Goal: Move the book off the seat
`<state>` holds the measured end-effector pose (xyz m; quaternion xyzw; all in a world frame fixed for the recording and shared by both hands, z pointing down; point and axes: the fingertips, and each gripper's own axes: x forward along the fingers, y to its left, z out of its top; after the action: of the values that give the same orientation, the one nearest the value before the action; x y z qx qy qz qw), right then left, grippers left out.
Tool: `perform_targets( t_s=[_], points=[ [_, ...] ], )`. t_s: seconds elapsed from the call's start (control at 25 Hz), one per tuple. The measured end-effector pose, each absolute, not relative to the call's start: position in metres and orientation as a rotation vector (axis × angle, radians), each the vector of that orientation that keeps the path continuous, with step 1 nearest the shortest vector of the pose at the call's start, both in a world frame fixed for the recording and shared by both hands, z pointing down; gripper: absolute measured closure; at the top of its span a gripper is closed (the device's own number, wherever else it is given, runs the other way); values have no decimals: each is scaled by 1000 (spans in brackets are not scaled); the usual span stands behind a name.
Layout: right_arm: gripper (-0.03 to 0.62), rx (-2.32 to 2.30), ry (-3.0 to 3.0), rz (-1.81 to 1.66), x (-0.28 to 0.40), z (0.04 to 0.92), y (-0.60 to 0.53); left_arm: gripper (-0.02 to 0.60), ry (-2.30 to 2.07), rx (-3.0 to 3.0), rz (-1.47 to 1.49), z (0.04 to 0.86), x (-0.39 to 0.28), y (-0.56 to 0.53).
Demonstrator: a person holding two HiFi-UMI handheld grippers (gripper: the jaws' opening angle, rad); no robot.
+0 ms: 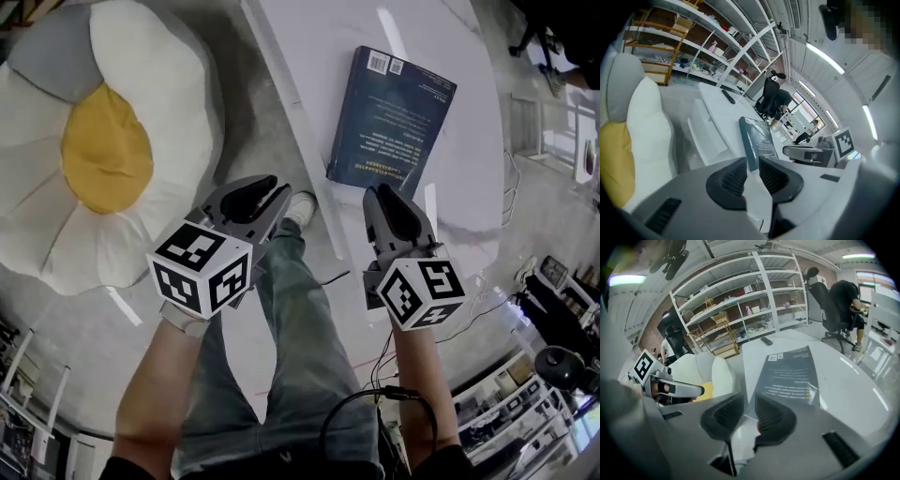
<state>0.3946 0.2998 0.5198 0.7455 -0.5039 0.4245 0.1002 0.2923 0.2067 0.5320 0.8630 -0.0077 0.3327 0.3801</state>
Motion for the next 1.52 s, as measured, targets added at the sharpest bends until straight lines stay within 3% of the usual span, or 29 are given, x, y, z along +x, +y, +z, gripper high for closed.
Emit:
perform_targets(
  t_s=[0.28,1.08,1.52],
  points=[
    [551,2102,-1624,1139,327,496,231,574,-85,2252,785,505,222,167],
    [572,1765,-2096,735,92,379,44,577,-466,2427,549,381,7,32],
    [572,1604,-2358,617,9,259,-1,577,-714,2381,415,274,-64,11]
  ],
)
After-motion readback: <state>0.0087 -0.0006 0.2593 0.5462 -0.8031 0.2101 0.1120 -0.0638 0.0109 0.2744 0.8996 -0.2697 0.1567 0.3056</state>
